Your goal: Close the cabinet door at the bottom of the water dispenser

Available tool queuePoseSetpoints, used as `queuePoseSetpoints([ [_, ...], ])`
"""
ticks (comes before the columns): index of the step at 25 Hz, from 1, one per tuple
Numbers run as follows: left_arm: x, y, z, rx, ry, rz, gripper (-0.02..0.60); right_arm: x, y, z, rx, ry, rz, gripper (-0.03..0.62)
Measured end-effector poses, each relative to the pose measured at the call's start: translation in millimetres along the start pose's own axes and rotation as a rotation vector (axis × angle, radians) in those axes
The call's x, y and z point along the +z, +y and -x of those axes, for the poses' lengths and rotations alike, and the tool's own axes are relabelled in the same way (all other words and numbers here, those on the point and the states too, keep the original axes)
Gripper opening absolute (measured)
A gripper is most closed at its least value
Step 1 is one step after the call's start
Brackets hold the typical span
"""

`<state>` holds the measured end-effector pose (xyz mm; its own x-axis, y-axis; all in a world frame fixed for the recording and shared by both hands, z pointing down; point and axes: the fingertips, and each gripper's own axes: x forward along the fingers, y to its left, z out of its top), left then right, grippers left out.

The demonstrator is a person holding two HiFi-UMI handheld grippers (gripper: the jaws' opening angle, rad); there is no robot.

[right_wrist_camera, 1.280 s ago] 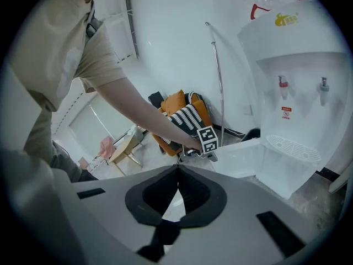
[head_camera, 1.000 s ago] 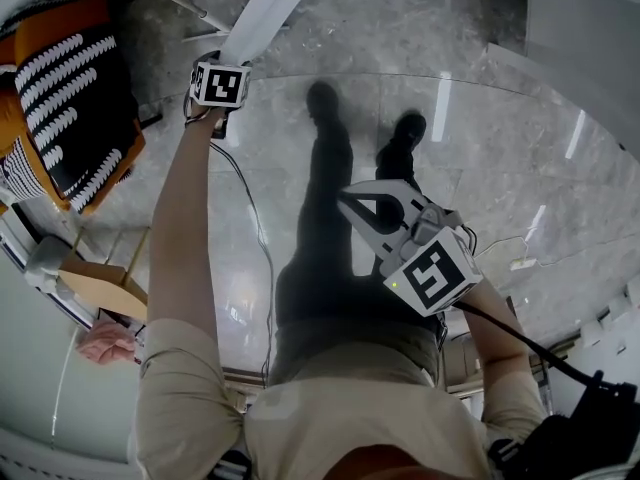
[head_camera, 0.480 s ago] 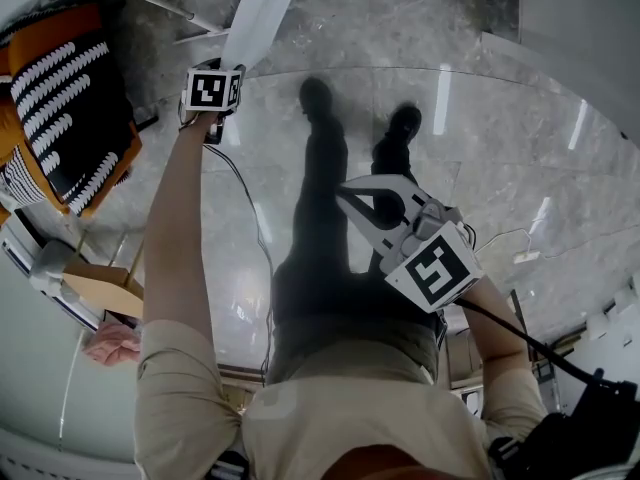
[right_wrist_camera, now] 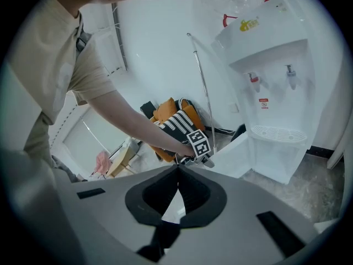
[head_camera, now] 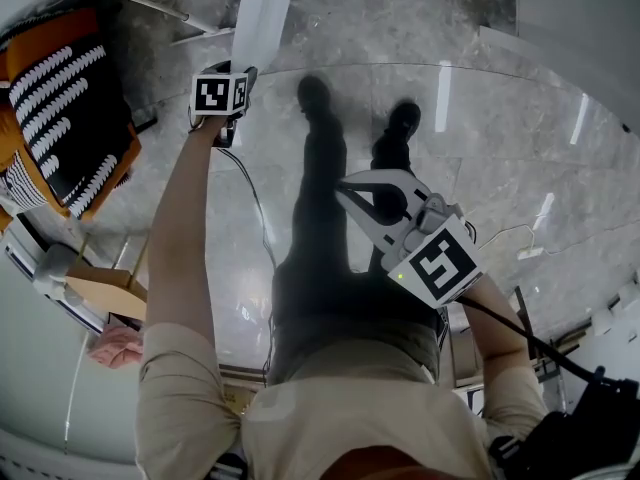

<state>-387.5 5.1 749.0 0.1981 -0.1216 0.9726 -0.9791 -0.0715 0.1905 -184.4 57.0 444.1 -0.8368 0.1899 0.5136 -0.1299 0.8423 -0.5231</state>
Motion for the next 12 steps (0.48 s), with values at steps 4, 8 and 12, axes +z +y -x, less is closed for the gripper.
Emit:
queuePoseSetpoints([
  [4, 1, -14, -4, -0.04, -0.009, 0.01, 0.202, 0, 1, 0, 0.004, -0.003, -0.008, 0.014],
  [8, 2, -24, -7, -0.062, -0.017, 0.013, 0.207, -4, 5, -1, 0.011, -0.006, -0.019, 0.014],
  [12, 2, -33, -8, -0.063, -0.021, 0.013, 0.212, -5, 7, 2, 0.008, -0.016, -0.027, 0.014],
])
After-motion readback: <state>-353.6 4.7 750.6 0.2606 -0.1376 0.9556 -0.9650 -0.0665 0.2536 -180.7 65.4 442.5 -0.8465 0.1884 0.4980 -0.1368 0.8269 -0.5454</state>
